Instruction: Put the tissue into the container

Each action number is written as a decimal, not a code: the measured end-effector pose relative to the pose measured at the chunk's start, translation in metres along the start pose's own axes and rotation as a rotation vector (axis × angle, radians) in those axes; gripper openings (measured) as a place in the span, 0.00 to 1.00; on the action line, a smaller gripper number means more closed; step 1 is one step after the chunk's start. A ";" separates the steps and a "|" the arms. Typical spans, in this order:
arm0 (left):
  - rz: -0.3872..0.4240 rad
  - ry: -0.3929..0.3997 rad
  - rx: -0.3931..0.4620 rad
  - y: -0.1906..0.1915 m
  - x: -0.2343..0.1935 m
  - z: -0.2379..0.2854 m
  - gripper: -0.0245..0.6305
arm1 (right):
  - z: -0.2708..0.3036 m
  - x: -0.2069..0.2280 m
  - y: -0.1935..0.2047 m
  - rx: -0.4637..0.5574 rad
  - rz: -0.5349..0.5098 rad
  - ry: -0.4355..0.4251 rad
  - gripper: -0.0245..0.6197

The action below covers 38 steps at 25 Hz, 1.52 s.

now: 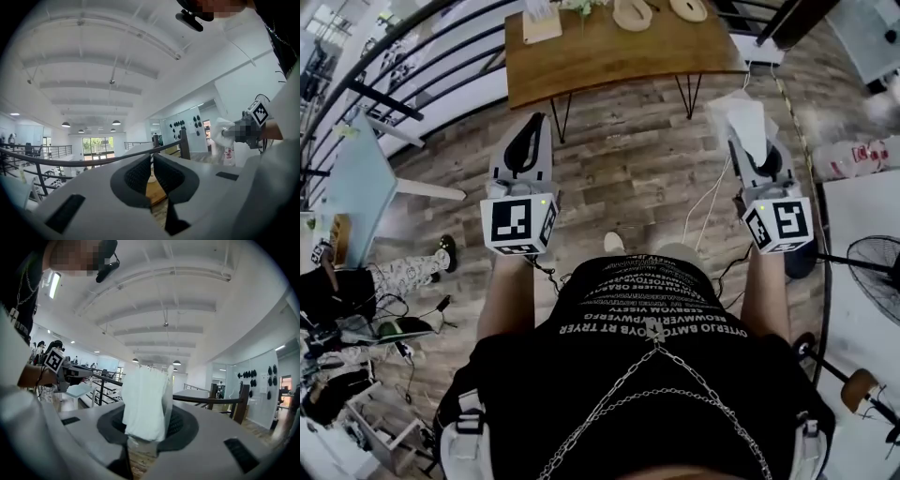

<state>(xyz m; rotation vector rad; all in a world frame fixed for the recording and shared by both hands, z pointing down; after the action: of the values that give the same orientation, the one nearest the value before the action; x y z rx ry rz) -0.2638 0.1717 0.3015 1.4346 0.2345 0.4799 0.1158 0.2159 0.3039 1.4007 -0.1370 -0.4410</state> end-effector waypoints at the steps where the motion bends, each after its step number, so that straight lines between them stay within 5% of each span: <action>1: -0.008 0.007 0.000 0.000 -0.003 0.005 0.10 | 0.001 -0.001 0.000 -0.002 -0.001 0.002 0.23; 12: -0.094 0.054 -0.008 0.011 -0.006 0.042 0.10 | 0.022 0.025 0.018 0.002 0.057 0.022 0.23; 17: -0.047 0.015 -0.034 0.015 0.002 0.068 0.10 | 0.045 0.048 0.038 -0.014 0.077 -0.019 0.22; 25: -0.081 -0.008 -0.027 0.001 -0.004 0.143 0.10 | 0.109 0.119 0.030 -0.013 0.024 -0.099 0.23; 38: -0.100 -0.045 -0.053 -0.025 0.022 0.267 0.10 | 0.178 0.231 0.037 -0.014 0.087 -0.158 0.23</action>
<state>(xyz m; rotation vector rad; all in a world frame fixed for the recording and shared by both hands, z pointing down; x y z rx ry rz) -0.1237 -0.0576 0.3152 1.3733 0.2542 0.3690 0.2722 -0.0308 0.3337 1.3401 -0.3217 -0.4797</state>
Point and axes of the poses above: the fingertips, and each gripper's own axes: z forward along the fingers, x to its right, y out of its underside, the point moved 10 cm from there along -z, backward along the fingers, and after that the axes turned 5 degrees about -x, right-handed, at the moved point
